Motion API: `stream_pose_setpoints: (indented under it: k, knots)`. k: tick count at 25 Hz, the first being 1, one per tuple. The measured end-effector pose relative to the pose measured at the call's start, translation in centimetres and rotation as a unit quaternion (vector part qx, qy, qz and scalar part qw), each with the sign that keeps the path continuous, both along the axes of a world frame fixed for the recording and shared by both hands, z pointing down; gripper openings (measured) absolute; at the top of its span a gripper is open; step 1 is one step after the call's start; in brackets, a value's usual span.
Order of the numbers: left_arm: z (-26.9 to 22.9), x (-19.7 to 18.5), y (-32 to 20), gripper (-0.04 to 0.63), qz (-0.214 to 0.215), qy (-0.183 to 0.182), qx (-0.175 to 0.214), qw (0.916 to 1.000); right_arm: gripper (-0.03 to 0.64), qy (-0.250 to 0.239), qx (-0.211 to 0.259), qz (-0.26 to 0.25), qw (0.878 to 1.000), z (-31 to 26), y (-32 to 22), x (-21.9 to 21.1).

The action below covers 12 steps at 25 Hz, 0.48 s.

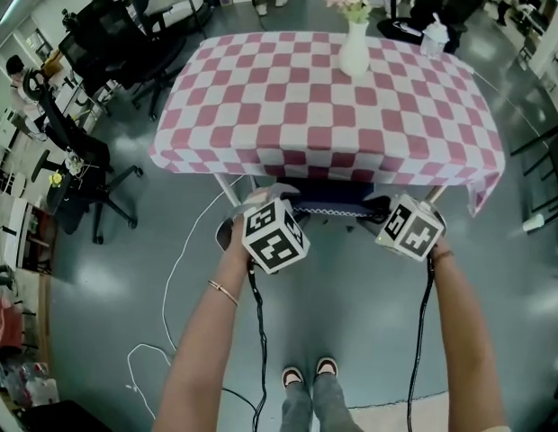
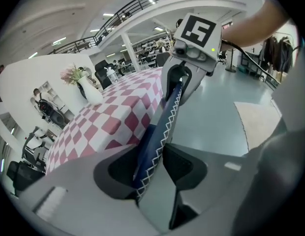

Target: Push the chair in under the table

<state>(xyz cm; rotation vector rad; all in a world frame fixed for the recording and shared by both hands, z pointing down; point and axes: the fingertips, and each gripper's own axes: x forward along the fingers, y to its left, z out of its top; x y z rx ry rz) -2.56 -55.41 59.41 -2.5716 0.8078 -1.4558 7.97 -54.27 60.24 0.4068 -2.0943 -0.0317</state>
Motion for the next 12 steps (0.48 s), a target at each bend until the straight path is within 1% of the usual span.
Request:
stream_pose_setpoints:
  k: [4, 8, 12]
  knots:
    - [0.06, -0.29, 0.06, 0.163, -0.001, -0.003, -0.007, 1.0000, 0.120, 0.005, 0.010, 0.002, 1.000, 0.17, 0.00, -0.29]
    - [0.14, -0.22, 0.08, 0.164, -0.003, -0.002, 0.002, 1.0000, 0.120, 0.011, 0.018, 0.008, 1.000, 0.31, 0.09, -0.25]
    - [0.21, -0.36, 0.11, 0.167, -0.007, -0.003, -0.011, 0.9999, 0.123, 0.018, 0.029, 0.013, 0.999, 0.36, 0.05, -0.29]
